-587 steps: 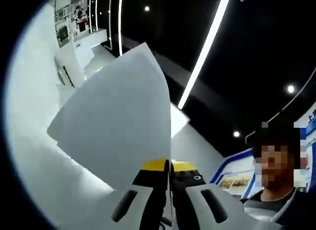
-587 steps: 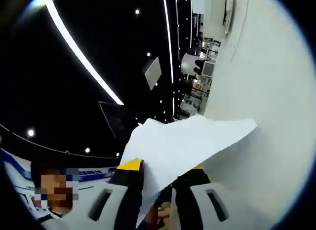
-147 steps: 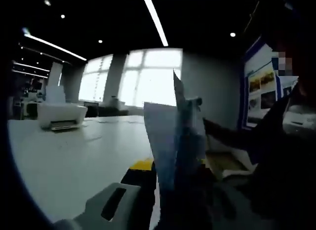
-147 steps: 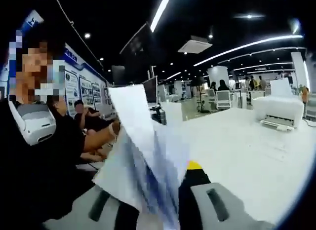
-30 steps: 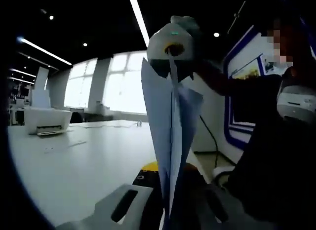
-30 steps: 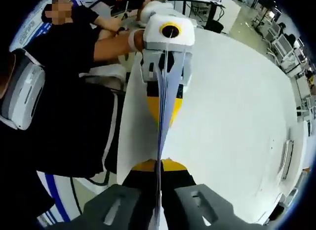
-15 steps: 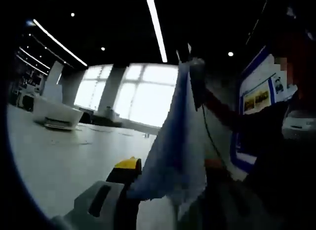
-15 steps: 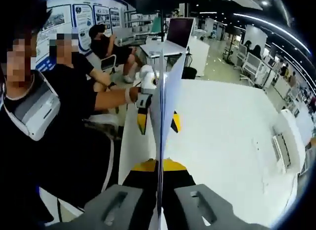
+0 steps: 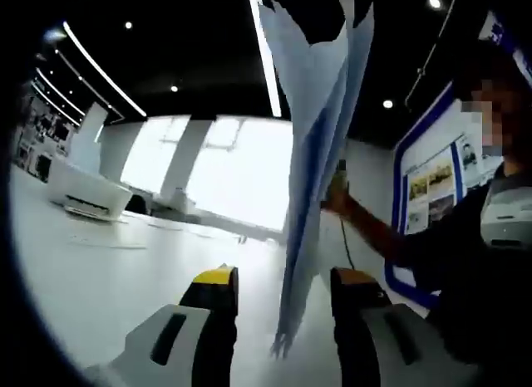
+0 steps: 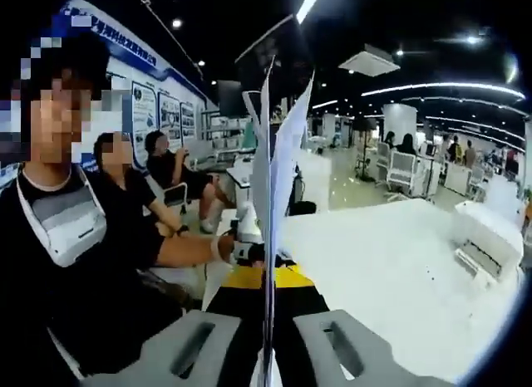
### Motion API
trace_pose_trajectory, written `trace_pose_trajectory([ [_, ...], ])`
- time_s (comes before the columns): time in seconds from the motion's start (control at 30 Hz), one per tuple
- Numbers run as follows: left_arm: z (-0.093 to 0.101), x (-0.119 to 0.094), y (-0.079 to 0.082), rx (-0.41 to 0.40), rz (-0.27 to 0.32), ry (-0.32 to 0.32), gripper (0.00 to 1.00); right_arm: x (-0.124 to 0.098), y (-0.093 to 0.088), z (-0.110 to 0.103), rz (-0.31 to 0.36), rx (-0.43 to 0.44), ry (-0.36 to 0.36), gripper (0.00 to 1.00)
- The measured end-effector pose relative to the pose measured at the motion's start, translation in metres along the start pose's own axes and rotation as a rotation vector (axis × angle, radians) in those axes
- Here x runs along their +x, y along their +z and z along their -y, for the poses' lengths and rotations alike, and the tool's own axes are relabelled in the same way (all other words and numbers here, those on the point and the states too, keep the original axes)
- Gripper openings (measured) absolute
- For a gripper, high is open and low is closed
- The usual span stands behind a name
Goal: Organize the stack of printing papers by aligning and flattening the scattered papers on the table
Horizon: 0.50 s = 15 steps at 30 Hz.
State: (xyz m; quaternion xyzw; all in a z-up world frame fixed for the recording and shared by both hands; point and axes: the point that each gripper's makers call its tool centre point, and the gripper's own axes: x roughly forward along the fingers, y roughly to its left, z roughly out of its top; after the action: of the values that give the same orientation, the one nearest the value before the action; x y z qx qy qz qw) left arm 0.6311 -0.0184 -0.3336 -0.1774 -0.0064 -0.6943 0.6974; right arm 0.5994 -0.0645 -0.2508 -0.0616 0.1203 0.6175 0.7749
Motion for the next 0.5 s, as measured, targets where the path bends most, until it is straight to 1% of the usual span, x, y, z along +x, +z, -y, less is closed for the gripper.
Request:
trace_pose_trajectory([
  [0.07,0.003,0.003,0.007,0.001,0.016,-0.022,0.4,-0.004,-0.002,0.001,0.062,0.016,-0.008,0.0],
  [0.13,0.006,0.006,0.013,0.02,0.013,-0.032,0.33,-0.008,-0.009,0.002,0.085,0.026,-0.013,0.0],
  [0.17,0.007,0.007,0.016,0.031,0.012,-0.035,0.29,-0.011,-0.011,0.005,0.108,0.026,-0.029,0.0],
  [0.2,0.012,0.008,0.022,0.06,0.018,-0.052,0.22,-0.013,-0.013,0.007,0.132,0.026,-0.044,0.0],
  [0.23,0.013,0.01,0.025,0.057,0.021,-0.051,0.17,-0.014,-0.018,0.01,0.148,0.014,-0.058,0.0],
  [0.27,0.013,0.011,0.027,0.055,0.022,-0.05,0.1,-0.016,-0.02,0.014,0.176,0.001,-0.077,0.0],
  [0.3,0.014,0.012,0.027,0.06,0.013,-0.052,0.08,-0.017,-0.023,0.015,0.201,0.015,-0.083,0.0],
  [0.33,0.012,0.013,0.026,0.095,-0.002,-0.037,0.08,-0.018,-0.027,0.015,0.211,0.029,-0.084,0.0],
  [0.37,0.009,0.014,0.025,0.106,-0.025,-0.011,0.06,-0.018,-0.03,0.015,0.215,0.027,-0.088,0.0],
  [0.4,0.011,0.016,0.024,0.13,-0.045,-0.017,0.06,-0.018,-0.033,0.014,0.215,0.013,-0.096,0.0],
  [0.43,0.01,0.016,0.024,0.157,-0.063,0.003,0.06,-0.02,-0.033,0.017,0.216,-0.009,-0.108,0.0],
  [0.47,0.013,0.017,0.025,0.185,-0.076,-0.004,0.06,-0.021,-0.034,0.017,0.211,-0.031,-0.121,0.0],
  [0.5,0.014,0.018,0.025,0.195,-0.08,-0.006,0.06,-0.023,-0.034,0.017,0.213,-0.029,-0.12,0.0],
])
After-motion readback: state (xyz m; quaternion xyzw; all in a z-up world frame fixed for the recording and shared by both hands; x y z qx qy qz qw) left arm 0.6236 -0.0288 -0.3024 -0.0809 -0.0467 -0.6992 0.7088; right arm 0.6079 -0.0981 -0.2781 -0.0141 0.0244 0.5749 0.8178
